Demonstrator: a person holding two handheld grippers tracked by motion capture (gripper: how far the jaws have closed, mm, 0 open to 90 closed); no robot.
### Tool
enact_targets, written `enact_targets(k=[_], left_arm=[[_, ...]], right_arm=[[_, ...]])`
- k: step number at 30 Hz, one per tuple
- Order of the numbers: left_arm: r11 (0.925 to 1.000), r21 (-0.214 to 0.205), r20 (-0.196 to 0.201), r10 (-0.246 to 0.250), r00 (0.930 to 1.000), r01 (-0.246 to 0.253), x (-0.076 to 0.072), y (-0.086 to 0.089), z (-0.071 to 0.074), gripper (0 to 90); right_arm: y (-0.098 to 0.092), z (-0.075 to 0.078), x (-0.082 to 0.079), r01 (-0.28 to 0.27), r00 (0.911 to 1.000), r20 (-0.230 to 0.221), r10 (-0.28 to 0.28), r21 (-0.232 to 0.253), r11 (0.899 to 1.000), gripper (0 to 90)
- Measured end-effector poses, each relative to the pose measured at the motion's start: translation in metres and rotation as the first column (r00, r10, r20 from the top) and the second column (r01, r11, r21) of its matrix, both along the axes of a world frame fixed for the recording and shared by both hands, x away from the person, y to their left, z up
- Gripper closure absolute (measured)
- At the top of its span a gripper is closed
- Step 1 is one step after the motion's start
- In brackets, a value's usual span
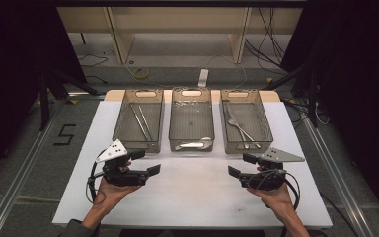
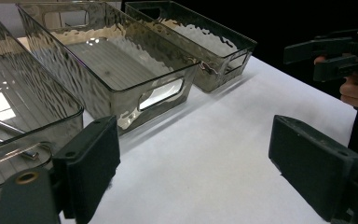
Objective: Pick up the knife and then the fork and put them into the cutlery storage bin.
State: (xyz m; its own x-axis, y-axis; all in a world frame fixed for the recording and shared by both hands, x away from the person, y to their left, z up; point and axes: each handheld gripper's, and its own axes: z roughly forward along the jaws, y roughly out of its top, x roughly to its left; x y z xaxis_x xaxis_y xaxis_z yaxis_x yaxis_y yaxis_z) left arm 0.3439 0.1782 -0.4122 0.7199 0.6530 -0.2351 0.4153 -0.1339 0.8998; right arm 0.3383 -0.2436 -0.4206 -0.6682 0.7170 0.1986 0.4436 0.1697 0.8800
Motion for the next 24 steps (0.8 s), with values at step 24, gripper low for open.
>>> enact_targets(k=[24], left_arm=[[0.9999,0.008,-0.006,-0.007,1.0,0.007,0.0001,-0.0014,-0.0009,15.9]], right_arm=[[-0.006,-0.0062,-0.0099,0.041,0.9991,-0.003,-0.041,-0.027,0.999,17.8]])
